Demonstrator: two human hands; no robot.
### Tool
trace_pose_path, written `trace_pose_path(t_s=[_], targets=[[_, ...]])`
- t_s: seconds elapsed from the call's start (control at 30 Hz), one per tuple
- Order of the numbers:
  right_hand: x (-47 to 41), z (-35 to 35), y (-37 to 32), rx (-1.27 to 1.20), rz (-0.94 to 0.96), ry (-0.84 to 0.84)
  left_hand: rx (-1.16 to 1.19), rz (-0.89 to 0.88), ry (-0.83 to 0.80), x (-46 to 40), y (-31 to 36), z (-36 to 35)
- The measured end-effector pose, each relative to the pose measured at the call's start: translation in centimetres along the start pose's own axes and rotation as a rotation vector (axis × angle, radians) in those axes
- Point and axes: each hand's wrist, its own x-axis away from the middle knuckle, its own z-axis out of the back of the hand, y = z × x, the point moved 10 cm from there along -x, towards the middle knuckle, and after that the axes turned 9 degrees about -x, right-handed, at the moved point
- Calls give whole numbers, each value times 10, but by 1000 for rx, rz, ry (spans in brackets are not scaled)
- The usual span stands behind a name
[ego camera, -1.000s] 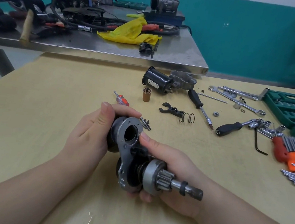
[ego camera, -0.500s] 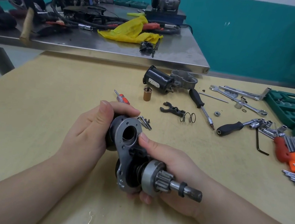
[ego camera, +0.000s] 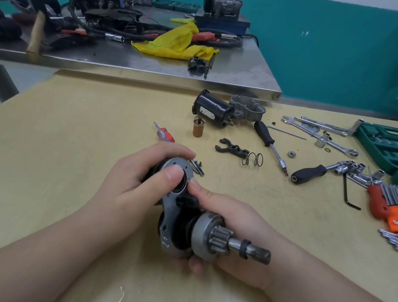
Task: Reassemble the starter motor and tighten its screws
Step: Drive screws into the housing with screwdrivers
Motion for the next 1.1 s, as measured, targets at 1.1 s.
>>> trace_pose_path(t_s=[1.1], targets=[[5, 6, 9, 113, -25, -22, 269, 303, 128, -4, -46, -2]])
